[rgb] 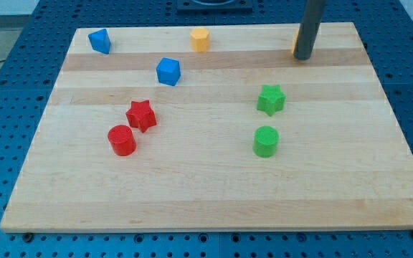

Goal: Move the red star to the left center

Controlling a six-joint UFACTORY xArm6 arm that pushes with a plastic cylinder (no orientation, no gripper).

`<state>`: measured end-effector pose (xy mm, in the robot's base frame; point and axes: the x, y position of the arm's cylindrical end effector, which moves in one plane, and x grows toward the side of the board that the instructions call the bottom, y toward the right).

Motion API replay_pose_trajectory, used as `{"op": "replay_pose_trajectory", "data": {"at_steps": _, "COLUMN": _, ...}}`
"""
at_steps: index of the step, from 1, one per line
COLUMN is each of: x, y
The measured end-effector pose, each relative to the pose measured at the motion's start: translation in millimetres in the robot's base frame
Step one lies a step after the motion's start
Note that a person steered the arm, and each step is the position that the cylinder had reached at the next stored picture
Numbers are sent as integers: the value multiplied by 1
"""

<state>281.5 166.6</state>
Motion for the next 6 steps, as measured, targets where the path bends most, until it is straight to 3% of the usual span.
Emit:
{"op": "replay_pose_trajectory", "data": {"at_steps": 2, "x": -7, "y": 8}}
{"op": "replay_pose_trajectory", "data": {"at_steps": 4, "x": 11, "y": -112}}
{"op": "replay_pose_trajectory", "data": {"at_steps": 6, "x": 146, "y": -211}}
